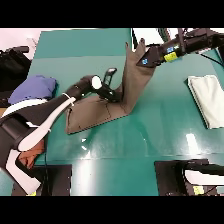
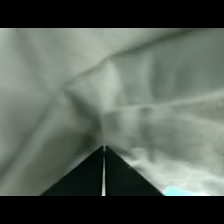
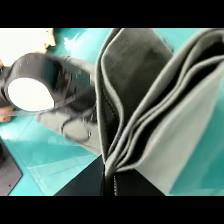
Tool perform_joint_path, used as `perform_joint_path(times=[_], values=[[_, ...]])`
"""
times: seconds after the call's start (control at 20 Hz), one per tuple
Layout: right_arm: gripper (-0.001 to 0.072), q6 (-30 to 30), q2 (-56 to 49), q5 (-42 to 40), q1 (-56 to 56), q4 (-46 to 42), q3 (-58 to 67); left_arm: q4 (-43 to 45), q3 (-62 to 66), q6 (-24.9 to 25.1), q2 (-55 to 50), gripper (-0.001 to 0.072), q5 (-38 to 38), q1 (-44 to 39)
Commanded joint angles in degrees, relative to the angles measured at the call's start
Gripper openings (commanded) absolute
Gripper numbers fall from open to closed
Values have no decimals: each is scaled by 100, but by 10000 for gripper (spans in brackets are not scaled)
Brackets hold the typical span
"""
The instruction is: Fold the shirts.
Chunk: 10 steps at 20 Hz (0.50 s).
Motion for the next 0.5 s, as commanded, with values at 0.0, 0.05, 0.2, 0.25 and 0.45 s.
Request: perform_joint_path(times=[0.0, 0.05, 0.2, 0.25, 0.45], values=[[15, 66, -2, -234, 457, 188, 42, 621, 20, 9, 623, 27, -511, 522], [15, 66, -42, -358, 619, 378, 42, 828, 20, 9, 942, 27, -662, 772], [15, 35, -350, -892, 1410, 778, 42, 1519, 20, 11, 2129, 27, -1008, 1631], [16, -20, -509, -1172, 1779, 870, 42, 1729, 20, 13, 2516, 27, -1054, 1888], [290, -544, -1388, -2813, 3381, 1434, 44, 2284, 20, 9, 3797, 27, -1099, 2691]])
